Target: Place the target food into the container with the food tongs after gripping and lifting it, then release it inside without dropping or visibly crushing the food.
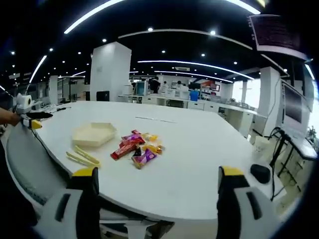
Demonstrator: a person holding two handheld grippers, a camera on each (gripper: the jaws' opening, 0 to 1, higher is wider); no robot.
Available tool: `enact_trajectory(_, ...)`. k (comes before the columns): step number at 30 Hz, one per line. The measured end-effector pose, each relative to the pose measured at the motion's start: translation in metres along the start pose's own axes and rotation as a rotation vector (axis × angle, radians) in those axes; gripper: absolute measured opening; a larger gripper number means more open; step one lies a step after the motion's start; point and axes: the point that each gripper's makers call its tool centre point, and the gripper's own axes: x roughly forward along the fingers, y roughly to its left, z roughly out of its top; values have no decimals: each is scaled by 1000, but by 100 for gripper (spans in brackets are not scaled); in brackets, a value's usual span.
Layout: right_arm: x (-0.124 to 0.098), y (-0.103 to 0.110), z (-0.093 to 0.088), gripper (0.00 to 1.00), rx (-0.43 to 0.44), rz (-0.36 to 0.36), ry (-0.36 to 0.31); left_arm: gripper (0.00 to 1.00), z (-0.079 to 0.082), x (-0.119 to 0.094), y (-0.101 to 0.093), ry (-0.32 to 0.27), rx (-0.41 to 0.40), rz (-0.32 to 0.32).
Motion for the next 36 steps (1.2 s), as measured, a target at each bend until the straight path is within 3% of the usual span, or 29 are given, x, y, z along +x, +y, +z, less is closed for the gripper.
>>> enact_trajectory(7, 1, -1, -5, 99, 14, -4, -3, 99, -1, 0, 0, 3, -3, -3)
enact_trajectory(16, 0, 12, 9, 100, -44, -8, -7, 99, 0, 0, 0, -4, -19, 1)
enact_trajectory(18, -5, 21, 19, 100, -54, -5, -9, 99, 1, 0, 1, -15, -18, 4)
enact_trajectory(23, 0, 6, 7, 100, -53, 1, 2, 99, 2, 0, 0, -18, -25, 1)
enact_trajectory(36, -1, 6, 4, 97, -22, 11, 4, 99, -3, 0, -2, 8, -17, -7)
